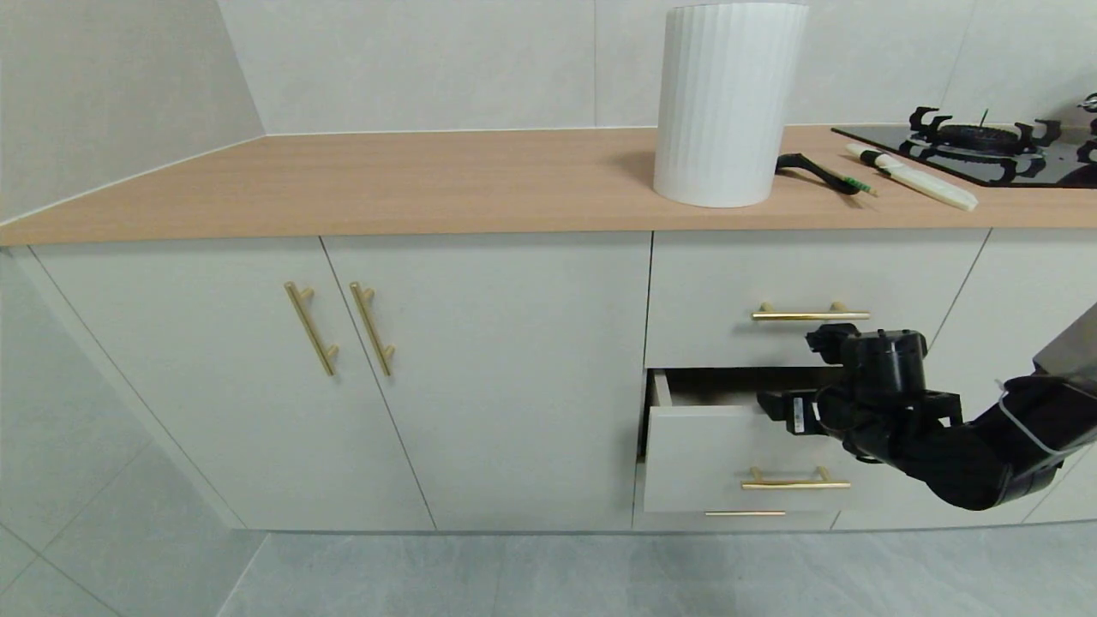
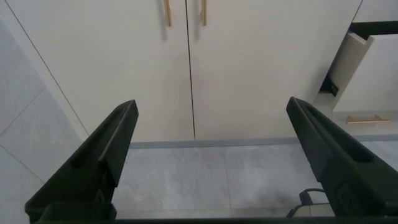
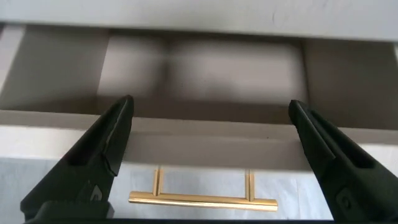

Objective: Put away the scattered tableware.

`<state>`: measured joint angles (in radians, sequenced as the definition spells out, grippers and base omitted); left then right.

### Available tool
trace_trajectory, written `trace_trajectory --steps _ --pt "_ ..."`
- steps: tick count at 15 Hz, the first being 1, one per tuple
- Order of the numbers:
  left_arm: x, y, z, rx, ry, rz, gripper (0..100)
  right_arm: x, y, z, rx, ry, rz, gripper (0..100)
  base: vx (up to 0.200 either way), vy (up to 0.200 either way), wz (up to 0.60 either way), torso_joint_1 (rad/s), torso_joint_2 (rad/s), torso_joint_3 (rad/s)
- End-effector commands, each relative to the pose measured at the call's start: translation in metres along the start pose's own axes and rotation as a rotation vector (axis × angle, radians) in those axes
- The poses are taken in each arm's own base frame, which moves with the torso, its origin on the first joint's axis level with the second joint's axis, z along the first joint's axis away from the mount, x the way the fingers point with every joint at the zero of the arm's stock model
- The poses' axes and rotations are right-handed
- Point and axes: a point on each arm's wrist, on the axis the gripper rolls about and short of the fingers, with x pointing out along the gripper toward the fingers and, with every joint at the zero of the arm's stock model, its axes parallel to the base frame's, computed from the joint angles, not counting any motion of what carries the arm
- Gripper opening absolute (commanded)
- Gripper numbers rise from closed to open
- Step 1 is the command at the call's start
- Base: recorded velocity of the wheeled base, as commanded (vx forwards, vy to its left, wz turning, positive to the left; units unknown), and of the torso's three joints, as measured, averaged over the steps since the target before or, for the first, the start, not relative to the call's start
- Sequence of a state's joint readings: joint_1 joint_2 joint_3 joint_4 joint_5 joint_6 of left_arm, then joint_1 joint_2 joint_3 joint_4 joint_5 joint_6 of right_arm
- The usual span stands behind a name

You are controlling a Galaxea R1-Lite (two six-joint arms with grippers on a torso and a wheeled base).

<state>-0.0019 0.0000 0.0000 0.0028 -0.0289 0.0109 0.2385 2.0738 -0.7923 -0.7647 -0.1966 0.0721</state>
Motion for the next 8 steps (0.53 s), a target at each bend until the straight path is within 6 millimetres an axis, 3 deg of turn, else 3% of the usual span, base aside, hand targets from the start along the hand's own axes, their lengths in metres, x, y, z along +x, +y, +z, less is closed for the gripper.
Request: trace_trajectory --steps 1,8 --pt "0.0 0.0 0.0 0.0 0.0 -0.001 100 -0.01 -0.002 0.008 0.0 -0.007 0.003 100 0.0 0.0 0.0 0.0 0.0 0.0" --pt "0.0 0.0 0.0 0.0 0.0 0.0 100 -0.042 -0.005 0.014 -0.03 0.11 0.041 100 0.0 0.0 0.0 0.0 0.0 0.0"
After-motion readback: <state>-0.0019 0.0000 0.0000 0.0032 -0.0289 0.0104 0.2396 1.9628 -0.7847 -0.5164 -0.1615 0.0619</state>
